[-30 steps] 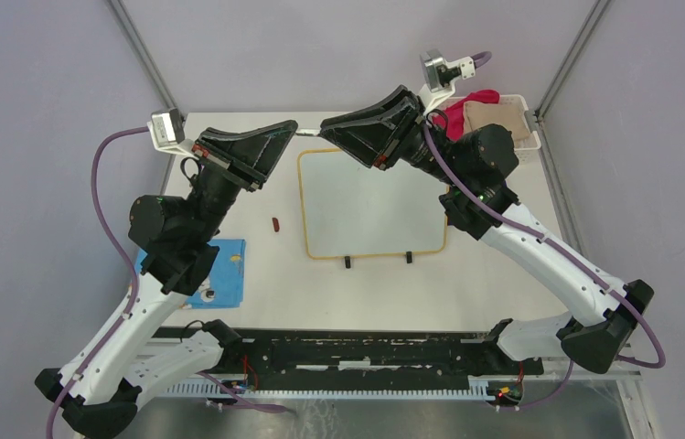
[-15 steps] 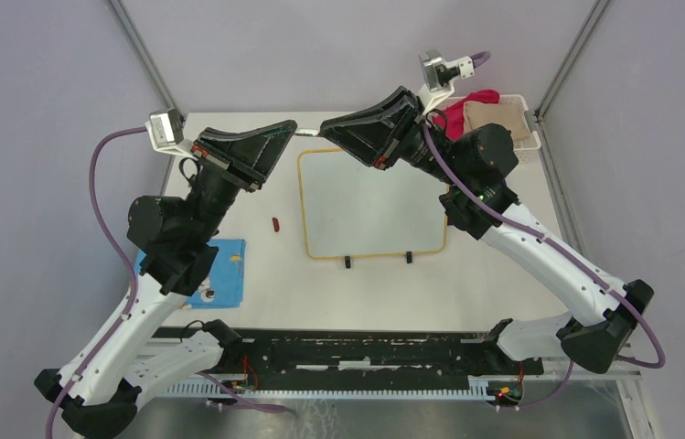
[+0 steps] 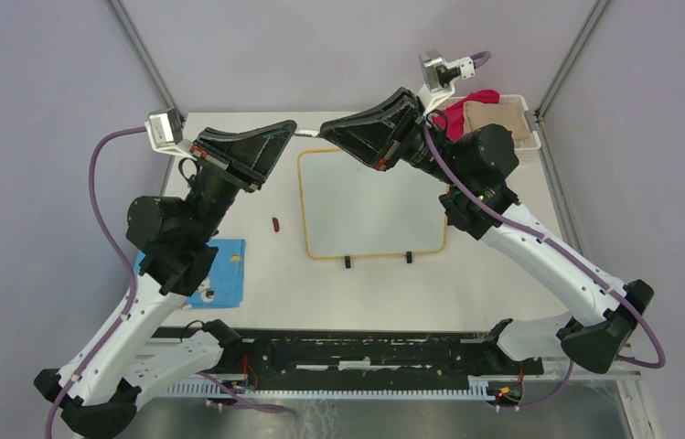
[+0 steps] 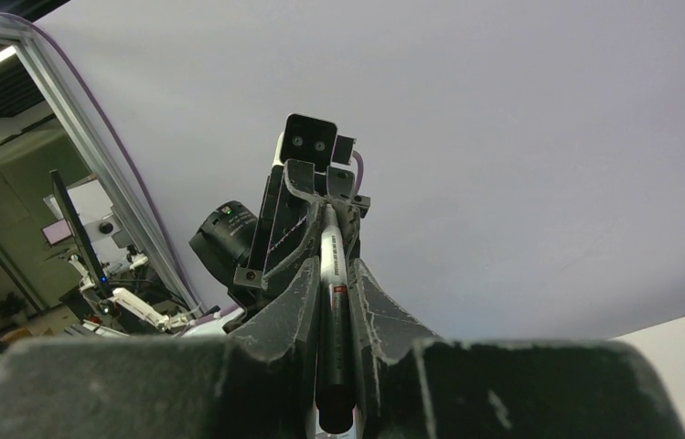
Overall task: Write a sentence on the whiteboard
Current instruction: Adjust the whiteboard marker.
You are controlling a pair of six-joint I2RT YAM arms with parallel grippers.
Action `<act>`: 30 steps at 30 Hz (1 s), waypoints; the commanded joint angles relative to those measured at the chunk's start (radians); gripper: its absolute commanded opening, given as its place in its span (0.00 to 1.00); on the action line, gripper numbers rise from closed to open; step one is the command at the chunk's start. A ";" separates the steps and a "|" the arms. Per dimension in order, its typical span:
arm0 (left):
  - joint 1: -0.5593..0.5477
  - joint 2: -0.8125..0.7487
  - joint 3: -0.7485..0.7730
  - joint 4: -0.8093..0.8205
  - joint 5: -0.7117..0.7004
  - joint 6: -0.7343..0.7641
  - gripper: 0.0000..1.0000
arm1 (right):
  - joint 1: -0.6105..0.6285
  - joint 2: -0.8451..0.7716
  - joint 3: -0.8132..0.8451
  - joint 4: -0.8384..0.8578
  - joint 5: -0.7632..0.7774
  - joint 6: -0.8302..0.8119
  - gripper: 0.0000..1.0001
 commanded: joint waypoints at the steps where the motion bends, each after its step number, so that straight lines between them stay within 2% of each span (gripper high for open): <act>1: 0.000 -0.004 0.042 0.010 -0.014 0.057 0.02 | -0.001 -0.016 -0.012 0.018 -0.012 -0.021 0.00; 7: 0.000 0.000 0.043 0.005 -0.011 0.054 0.02 | -0.002 -0.019 -0.013 0.036 -0.032 -0.009 0.22; 10: 0.000 0.002 0.044 0.001 -0.008 0.054 0.02 | -0.003 -0.023 -0.013 0.035 -0.032 -0.011 0.28; 17: 0.000 0.005 0.049 -0.010 0.001 0.050 0.02 | -0.004 -0.027 -0.016 0.042 -0.030 -0.009 0.29; 22: 0.000 0.003 0.049 -0.016 0.002 0.050 0.02 | -0.003 -0.030 -0.020 0.061 -0.021 -0.001 0.34; 30: 0.000 -0.002 0.047 -0.025 0.001 0.056 0.02 | -0.006 -0.036 -0.026 0.067 -0.020 0.001 0.26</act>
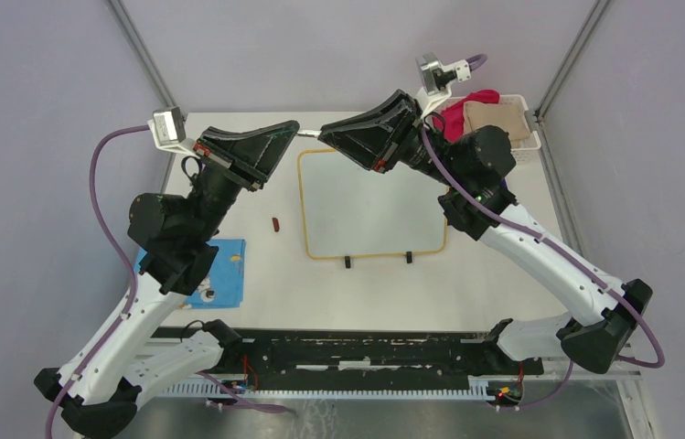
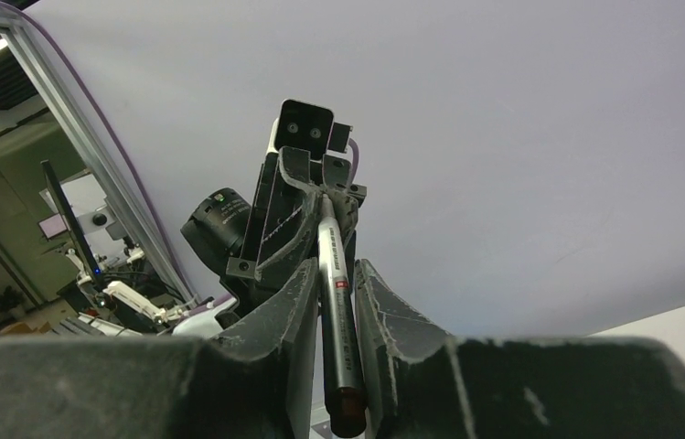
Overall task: Write a sentence on the whiteboard
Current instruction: Adjust the whiteboard marker.
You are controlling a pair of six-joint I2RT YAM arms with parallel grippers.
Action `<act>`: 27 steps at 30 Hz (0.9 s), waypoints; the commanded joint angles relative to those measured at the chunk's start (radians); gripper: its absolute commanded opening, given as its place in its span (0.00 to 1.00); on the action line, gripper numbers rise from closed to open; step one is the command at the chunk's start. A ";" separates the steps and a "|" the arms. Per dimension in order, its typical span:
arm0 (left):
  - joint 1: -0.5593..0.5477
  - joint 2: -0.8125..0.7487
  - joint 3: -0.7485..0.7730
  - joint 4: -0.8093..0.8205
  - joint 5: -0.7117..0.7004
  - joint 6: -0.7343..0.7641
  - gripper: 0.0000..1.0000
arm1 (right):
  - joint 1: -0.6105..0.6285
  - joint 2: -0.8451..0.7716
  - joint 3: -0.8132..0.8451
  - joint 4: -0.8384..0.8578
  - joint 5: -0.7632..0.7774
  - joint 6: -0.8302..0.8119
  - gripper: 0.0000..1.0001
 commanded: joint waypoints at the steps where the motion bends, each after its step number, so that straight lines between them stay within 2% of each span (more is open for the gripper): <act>1: 0.000 -0.008 0.038 0.004 0.000 0.053 0.02 | -0.004 -0.035 -0.007 0.061 -0.004 0.005 0.26; 6: -0.001 -0.010 0.032 0.003 -0.001 0.052 0.02 | -0.005 -0.043 -0.025 0.088 0.008 0.018 0.34; 27: 0.000 -0.025 0.024 -0.010 -0.004 0.050 0.02 | -0.018 -0.049 -0.036 0.120 0.015 0.047 0.34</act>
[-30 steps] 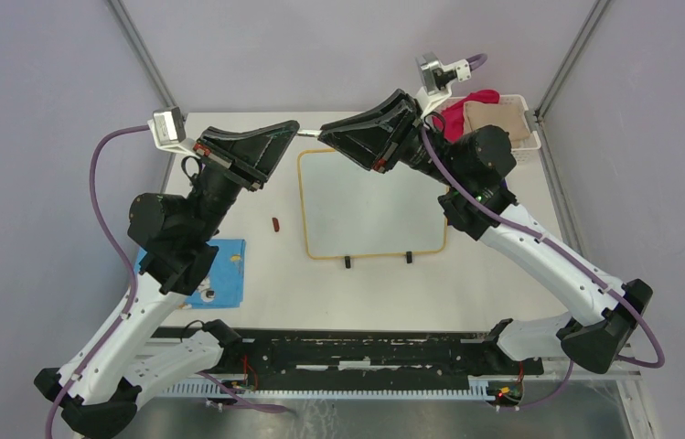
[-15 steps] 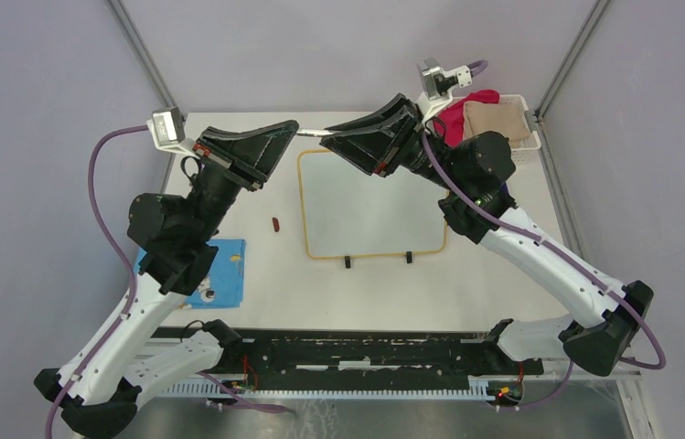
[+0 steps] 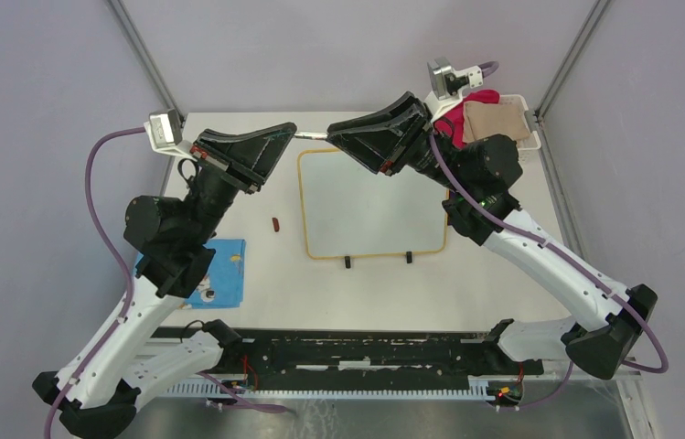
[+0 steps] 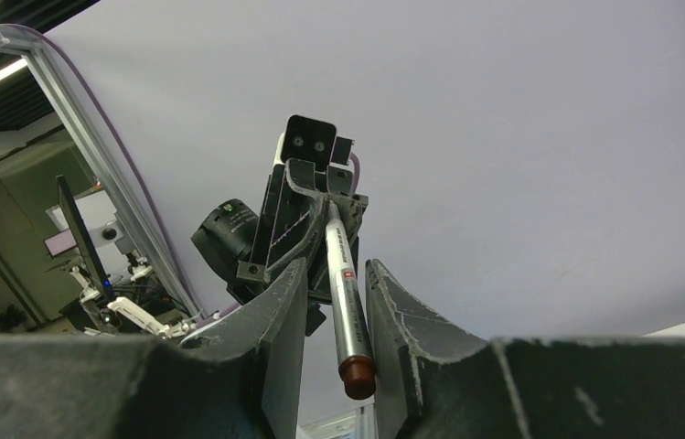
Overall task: Write a sentence on the whiteboard
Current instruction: Adjust the whiteboard marker.
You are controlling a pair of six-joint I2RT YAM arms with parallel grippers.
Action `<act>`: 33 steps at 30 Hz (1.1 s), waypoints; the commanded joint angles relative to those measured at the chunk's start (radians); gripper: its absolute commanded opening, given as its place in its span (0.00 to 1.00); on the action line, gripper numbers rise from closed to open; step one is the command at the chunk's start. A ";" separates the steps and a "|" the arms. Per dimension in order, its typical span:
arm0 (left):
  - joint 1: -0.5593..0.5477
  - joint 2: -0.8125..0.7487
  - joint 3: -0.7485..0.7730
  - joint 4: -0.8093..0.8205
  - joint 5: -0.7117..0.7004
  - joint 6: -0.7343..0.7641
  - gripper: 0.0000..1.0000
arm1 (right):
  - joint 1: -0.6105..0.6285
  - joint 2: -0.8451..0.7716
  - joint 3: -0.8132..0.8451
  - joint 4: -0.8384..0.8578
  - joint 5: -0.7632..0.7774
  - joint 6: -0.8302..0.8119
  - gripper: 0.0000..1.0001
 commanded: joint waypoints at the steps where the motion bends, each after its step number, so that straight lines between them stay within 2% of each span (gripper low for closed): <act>1: 0.000 -0.004 0.027 0.012 -0.003 0.039 0.02 | -0.006 -0.008 0.029 0.052 -0.022 0.022 0.35; 21: 0.000 0.023 0.035 0.030 0.014 0.025 0.02 | -0.005 -0.006 0.039 0.021 -0.029 -0.002 0.27; 33: 0.000 0.015 0.013 0.030 0.011 0.020 0.02 | -0.005 -0.019 0.004 0.103 -0.020 0.030 0.24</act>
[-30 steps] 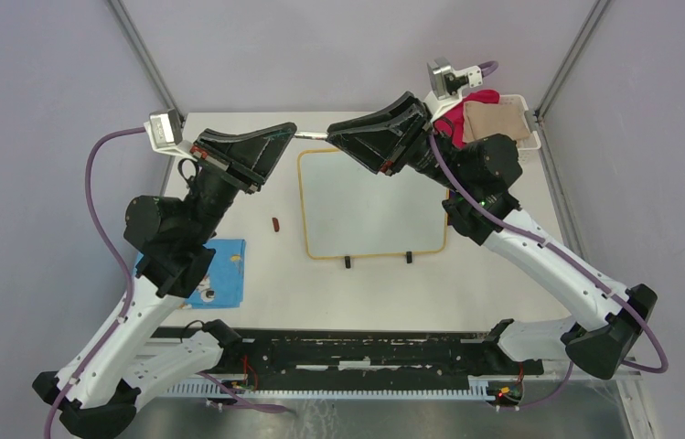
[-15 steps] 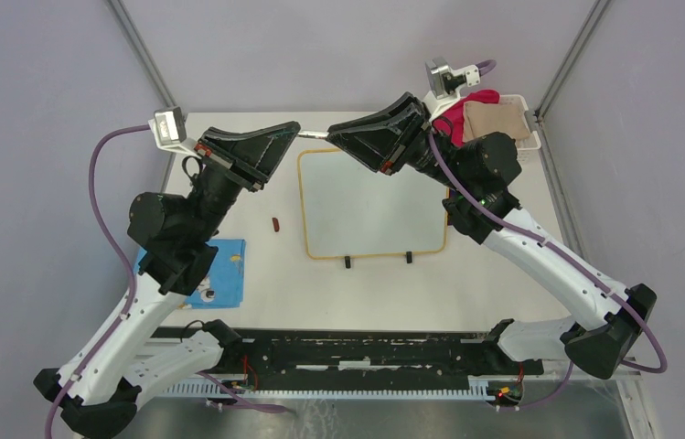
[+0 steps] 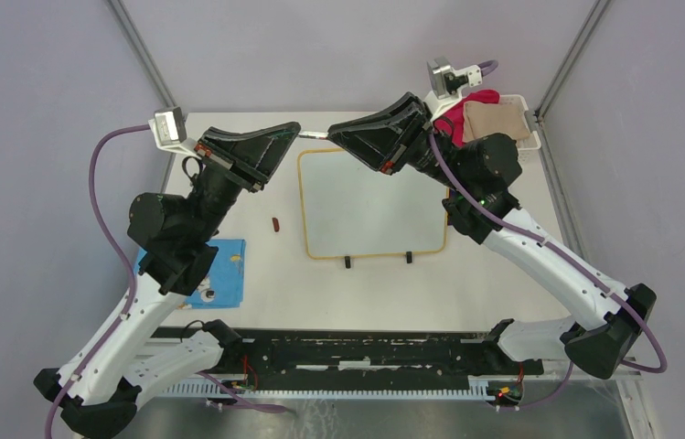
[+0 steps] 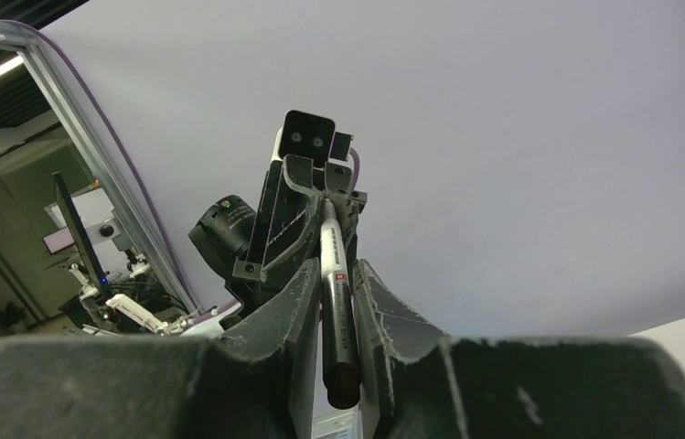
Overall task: Write a sentence on the whiteboard
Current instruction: Adjust the whiteboard marker.
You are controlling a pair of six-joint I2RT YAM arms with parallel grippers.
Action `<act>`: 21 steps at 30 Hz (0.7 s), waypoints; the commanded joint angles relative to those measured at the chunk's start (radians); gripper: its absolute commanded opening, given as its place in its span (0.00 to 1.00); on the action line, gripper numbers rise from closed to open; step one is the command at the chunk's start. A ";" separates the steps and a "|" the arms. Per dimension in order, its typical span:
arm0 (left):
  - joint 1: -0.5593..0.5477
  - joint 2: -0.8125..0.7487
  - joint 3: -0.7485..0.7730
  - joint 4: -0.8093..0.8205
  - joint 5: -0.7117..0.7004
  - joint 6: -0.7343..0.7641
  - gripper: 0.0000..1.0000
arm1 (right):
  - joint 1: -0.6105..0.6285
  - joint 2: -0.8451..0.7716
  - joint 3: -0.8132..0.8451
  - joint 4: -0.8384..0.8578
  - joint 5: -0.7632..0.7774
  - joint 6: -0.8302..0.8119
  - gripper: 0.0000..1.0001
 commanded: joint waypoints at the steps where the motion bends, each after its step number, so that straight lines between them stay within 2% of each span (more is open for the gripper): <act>1: 0.000 -0.003 0.010 0.020 0.000 0.020 0.02 | 0.003 -0.023 0.008 0.103 -0.006 0.024 0.23; 7: 0.000 -0.004 0.013 0.020 -0.003 0.019 0.02 | 0.001 -0.027 0.008 0.103 -0.015 0.024 0.15; 14: 0.000 -0.003 0.013 0.019 0.004 0.030 0.04 | 0.002 -0.037 0.001 0.095 -0.029 0.008 0.00; 16: 0.000 -0.008 0.013 0.007 0.008 0.045 0.26 | 0.001 -0.054 -0.006 0.062 -0.018 -0.029 0.00; 18: 0.000 -0.019 0.019 -0.027 -0.004 0.069 0.60 | 0.001 -0.086 -0.011 -0.025 0.023 -0.112 0.00; 19: -0.001 -0.027 0.023 -0.057 -0.011 0.081 0.73 | 0.002 -0.105 -0.012 -0.072 0.051 -0.161 0.00; 21: 0.000 -0.055 0.030 -0.120 -0.039 0.121 0.88 | 0.002 -0.156 -0.021 -0.186 0.147 -0.266 0.00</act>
